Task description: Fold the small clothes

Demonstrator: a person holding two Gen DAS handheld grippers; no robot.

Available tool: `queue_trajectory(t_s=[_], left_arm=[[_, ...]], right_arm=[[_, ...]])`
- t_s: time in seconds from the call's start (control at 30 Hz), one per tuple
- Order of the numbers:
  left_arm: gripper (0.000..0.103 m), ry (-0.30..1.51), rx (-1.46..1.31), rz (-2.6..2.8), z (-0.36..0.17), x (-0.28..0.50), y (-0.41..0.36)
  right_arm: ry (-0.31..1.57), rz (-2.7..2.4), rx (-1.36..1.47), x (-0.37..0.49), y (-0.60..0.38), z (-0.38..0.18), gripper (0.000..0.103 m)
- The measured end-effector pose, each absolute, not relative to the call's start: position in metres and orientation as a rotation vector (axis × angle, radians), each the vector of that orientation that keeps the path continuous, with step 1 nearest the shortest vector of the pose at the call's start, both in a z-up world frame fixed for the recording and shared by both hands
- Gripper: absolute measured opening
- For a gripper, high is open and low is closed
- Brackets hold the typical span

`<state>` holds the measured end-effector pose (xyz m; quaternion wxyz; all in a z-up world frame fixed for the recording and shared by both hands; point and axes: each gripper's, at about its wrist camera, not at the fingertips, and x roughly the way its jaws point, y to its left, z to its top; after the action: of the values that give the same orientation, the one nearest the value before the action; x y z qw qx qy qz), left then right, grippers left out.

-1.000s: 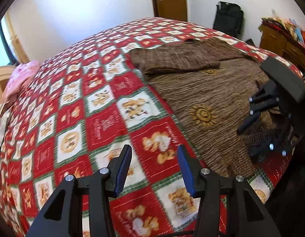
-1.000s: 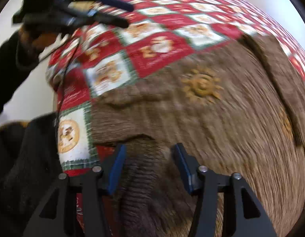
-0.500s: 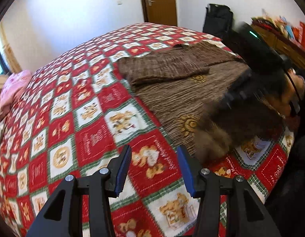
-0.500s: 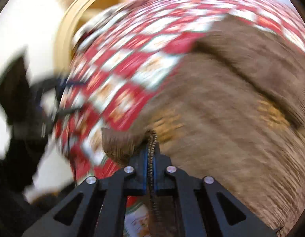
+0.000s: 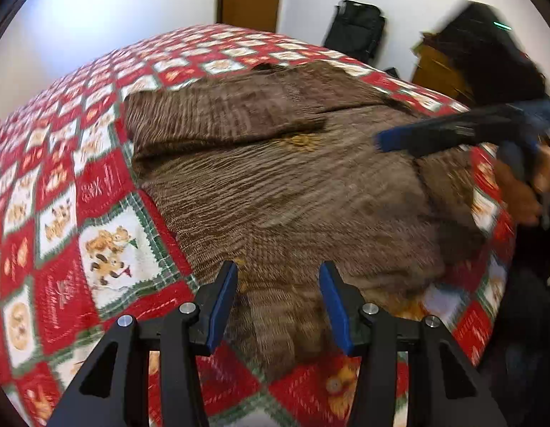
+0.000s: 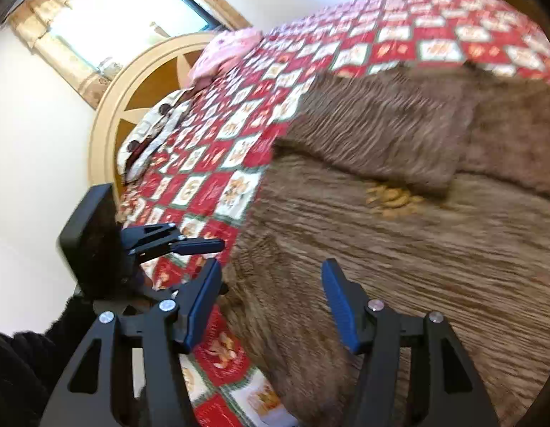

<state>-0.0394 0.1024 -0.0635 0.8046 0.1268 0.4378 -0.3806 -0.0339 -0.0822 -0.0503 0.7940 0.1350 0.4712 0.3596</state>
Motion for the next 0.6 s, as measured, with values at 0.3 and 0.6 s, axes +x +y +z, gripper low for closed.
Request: queue_trajectory(t_s=[0.3,0.6], left_arm=[[0.05,0.974,0.253,-0.812,-0.084,-0.049,0.09],[0.049,1.021,0.179,-0.794,-0.082,-0.042,0.094]], right_arm=[[0.932,0.626,0.199,-0.056,-0.113,-0.037,0.063],[0.873,0.418,0.194,-0.074,-0.191,-0.013,0.063]])
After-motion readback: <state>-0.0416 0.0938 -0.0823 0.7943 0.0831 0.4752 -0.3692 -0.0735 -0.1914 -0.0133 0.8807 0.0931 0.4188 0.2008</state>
